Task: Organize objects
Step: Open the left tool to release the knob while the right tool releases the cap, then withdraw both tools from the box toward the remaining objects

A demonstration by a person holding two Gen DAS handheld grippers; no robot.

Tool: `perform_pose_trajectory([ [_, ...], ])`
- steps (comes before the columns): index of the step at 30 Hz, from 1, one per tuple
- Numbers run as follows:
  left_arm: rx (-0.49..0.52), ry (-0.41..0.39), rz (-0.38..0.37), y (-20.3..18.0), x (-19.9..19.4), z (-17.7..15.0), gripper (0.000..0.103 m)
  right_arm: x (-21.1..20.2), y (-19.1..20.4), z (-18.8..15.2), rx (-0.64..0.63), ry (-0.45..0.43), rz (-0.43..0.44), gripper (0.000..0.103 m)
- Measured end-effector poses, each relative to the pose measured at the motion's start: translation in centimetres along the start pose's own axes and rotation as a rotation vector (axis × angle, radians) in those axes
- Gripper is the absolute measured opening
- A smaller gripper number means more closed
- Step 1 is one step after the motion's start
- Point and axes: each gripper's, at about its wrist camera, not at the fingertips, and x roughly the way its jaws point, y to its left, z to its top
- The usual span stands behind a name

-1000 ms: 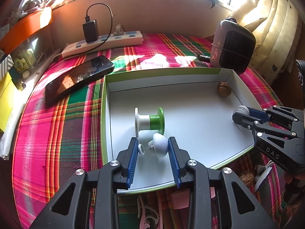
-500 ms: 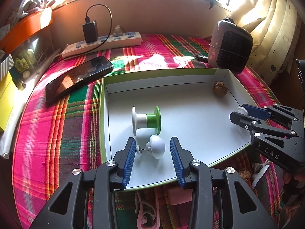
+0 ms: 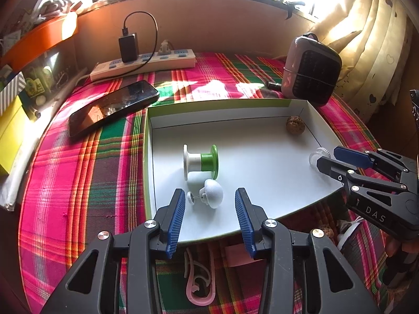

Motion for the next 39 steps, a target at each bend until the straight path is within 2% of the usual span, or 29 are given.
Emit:
perform_pose_trajectory([
  [12, 0.015, -0.052, 0.043, -0.5, -2.4, -1.1, 0.038, -2.6, 0.3, -1.0, 0.026, -0.056, 0.005, 0.039],
  [17, 0.012, -0.071, 0.035, -0.6, -3.5, -1.5, 0.038, -3.7, 0.6, -1.6, 0.036, -0.076, 0.015, 0.040],
  [39, -0.029, -0.085, 0.039, 0.4, -5.9, -4.7, 0.038, -6.4, 1.2, -5.2, 0.061, -0.102, 0.019, 0.043],
])
